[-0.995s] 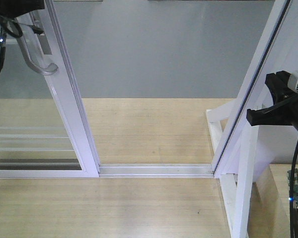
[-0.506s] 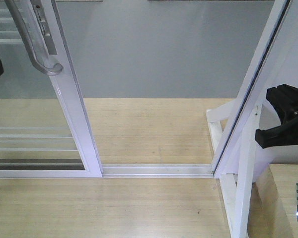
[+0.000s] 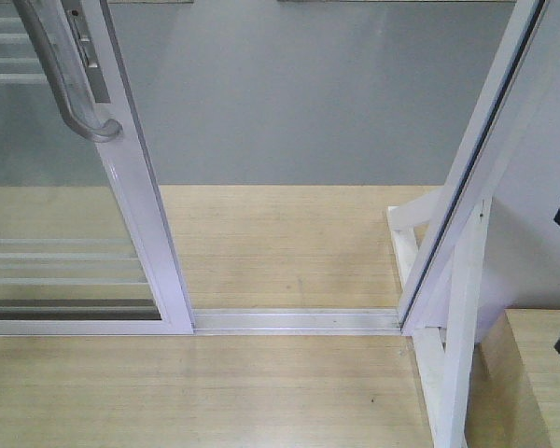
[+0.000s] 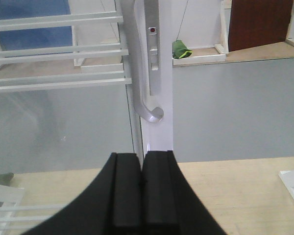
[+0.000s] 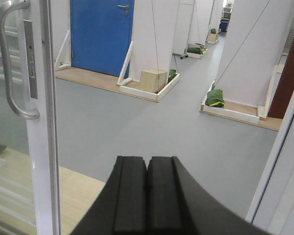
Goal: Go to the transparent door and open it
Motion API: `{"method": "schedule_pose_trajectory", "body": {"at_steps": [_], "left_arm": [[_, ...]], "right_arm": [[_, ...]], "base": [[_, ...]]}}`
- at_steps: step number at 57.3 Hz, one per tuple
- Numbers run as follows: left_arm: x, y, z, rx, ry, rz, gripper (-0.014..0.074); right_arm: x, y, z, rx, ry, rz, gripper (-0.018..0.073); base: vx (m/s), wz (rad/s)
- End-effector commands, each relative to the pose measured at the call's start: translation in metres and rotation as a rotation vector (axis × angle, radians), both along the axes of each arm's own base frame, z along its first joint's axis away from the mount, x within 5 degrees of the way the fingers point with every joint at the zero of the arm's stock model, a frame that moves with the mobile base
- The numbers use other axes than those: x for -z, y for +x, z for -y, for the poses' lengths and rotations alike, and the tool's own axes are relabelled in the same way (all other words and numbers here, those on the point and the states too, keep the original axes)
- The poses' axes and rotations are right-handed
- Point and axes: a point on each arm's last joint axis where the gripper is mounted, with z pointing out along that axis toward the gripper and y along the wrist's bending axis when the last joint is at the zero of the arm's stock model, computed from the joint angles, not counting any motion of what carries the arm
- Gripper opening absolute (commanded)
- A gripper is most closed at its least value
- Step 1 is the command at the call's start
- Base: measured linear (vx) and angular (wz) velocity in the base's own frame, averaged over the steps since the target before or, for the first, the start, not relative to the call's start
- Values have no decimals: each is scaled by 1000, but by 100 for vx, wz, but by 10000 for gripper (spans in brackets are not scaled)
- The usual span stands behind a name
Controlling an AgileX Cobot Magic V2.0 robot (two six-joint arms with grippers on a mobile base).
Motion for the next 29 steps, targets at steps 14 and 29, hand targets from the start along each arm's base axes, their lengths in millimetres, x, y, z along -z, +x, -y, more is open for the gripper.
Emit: {"method": "schedule_pose_trajectory", "body": {"at_steps": [14,29], "left_arm": [[1,-24,0,17,-47,126,-6],[-1,-23,0,24,-53,148,-6]], "right_arm": [[-21,0,5,54,7,160,-3],[-20,0,5,51,11,151,-1]], "base": [[0,0],[0,0]]}}
